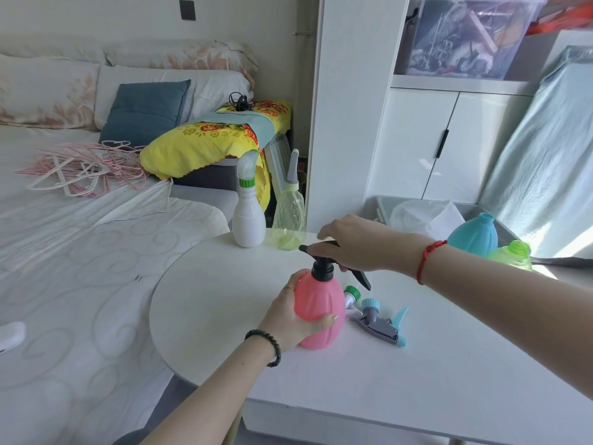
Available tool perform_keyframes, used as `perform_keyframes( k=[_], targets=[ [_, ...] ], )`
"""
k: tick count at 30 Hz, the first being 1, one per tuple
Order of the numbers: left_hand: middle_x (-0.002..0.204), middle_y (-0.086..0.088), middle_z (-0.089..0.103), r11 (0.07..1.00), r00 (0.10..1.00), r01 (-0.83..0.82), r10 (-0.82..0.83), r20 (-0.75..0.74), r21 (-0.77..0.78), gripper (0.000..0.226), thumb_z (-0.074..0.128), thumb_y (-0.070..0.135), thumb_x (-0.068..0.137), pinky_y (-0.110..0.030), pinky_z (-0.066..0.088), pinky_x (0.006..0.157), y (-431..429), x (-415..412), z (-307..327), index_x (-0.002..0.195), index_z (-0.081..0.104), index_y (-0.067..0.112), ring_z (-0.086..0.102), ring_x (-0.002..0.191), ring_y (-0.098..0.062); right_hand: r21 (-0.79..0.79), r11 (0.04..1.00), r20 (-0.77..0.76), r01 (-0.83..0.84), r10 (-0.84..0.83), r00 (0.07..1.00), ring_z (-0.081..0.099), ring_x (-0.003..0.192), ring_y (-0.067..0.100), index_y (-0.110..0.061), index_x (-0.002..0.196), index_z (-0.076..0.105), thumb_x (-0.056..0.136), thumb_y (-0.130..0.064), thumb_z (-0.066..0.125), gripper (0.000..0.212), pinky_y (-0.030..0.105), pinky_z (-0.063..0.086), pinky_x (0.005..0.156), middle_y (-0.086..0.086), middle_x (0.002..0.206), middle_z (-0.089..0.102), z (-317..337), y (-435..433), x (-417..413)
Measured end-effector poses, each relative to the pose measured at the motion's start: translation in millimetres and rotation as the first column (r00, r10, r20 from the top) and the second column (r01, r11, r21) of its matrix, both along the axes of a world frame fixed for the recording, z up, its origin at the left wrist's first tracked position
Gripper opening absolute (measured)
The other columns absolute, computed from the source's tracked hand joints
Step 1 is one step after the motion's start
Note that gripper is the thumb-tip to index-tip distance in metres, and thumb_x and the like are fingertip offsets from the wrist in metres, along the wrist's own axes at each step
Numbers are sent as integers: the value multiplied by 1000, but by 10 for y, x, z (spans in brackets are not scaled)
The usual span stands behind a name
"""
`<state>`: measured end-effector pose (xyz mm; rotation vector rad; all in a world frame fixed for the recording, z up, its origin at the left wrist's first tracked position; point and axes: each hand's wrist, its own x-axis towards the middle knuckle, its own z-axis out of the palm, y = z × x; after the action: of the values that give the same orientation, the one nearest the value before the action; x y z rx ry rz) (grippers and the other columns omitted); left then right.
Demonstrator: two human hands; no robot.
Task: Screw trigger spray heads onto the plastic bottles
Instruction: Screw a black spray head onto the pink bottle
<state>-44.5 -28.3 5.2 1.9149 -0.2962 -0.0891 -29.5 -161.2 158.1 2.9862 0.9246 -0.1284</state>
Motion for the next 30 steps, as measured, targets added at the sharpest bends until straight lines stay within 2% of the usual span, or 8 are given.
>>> perform_keyframes(
  k=[2,4,7,10,17,21,26,30],
  targets=[
    [122,11,49,1000,1000,2,-2,2,-5,70,76,38,64,-23,39,88,2,2,-9,108,25,59,51,109,-12,83,996,-66,27,-21,998,59,89,23,-14,122,48,97,-20,30,31,33,47,75,6,96,62,49,-31,25],
    [120,12,49,1000,1000,3,-2,5,-11,69,76,36,66,-20,39,85,3,5,-14,106,26,60,51,108,-11,151,987,-143,55,-33,989,53,84,16,-31,126,47,90,2,30,52,25,40,68,-9,92,52,167,-69,29],
    [119,14,47,1000,1000,12,-12,9,-5,68,76,37,65,-22,39,86,-3,5,-8,102,25,63,50,109,-12,24,999,-88,-45,47,995,55,79,15,-38,114,59,81,13,32,66,20,43,61,-21,81,50,279,-113,54],
    [119,16,46,1000,1000,17,-17,8,-7,68,76,38,64,-22,39,86,0,5,-12,103,26,63,49,110,-11,-124,982,-10,-142,142,990,58,100,25,-39,119,54,79,16,35,71,36,52,80,1,118,60,320,-58,67],
    [117,18,47,999,999,42,-42,-1,11,68,77,37,65,-14,39,80,9,5,2,104,26,62,50,107,-6,-601,730,152,-326,505,850,54,108,28,-38,136,29,84,8,40,70,28,30,65,-1,152,25,343,-78,117],
    [118,15,49,998,998,54,-55,7,31,68,76,37,64,-10,39,77,16,4,17,105,26,61,50,106,-6,-640,688,138,-342,541,830,50,115,27,-37,137,29,91,-8,44,56,29,33,70,3,149,30,381,-98,129],
    [122,10,50,992,995,95,-95,-3,85,70,73,47,56,-29,43,92,16,28,64,106,25,62,50,111,-12,-702,623,111,-344,574,811,43,123,24,-31,137,31,90,-14,48,53,33,41,84,3,144,36,392,-57,117],
    [119,12,52,985,992,127,-125,-22,120,69,72,50,54,-29,44,92,9,64,83,102,25,66,52,109,-9,-698,618,105,-361,587,803,49,114,24,-27,135,35,90,-17,48,48,28,34,74,4,130,48,388,-68,109]
  ],
)
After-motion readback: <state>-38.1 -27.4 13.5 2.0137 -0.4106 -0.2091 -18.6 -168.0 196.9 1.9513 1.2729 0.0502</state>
